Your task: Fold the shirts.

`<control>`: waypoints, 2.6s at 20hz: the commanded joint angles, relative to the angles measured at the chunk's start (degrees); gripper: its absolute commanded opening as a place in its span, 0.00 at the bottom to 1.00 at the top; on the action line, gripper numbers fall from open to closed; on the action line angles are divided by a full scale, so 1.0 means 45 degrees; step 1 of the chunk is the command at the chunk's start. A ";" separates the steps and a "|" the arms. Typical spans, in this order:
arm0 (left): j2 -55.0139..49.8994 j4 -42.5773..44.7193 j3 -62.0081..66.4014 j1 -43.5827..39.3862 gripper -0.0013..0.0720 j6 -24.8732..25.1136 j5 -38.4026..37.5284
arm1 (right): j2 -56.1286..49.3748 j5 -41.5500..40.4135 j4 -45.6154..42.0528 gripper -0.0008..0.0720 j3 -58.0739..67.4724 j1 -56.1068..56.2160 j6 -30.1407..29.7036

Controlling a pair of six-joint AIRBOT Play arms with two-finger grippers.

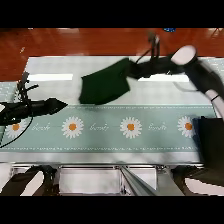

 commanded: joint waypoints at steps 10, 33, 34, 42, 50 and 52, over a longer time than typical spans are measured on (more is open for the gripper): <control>-0.0010 -0.0019 -0.0005 -0.0602 0.05 -0.0364 0.0622 | 0.1132 0.5110 -0.2074 0.05 0.4886 -0.6421 0.2968; -0.0010 -0.0058 -0.0005 -0.0952 0.05 -0.0345 0.2725 | 0.8597 1.1336 -0.9151 0.05 -0.1943 -1.8729 0.1413; -0.0010 -0.0053 -0.0005 -0.0952 0.05 -0.0345 0.2919 | 0.8869 1.1332 -0.9549 0.05 -0.2535 -1.9011 0.1515; -0.0015 -0.0049 -0.0005 -0.0947 0.05 -0.0325 0.4609 | 0.9661 1.1322 -1.2633 0.57 -0.4459 -1.9152 0.2497; -0.1549 -0.0058 0.4527 -0.0617 0.05 -0.0253 0.3065 | 0.7650 0.5989 -0.0500 0.05 -0.0986 -1.7393 0.1642; -0.2511 -0.0053 0.7023 -0.1132 0.05 -0.0272 0.1914 | 0.6863 0.3390 0.0889 0.05 0.0214 -1.4013 0.1627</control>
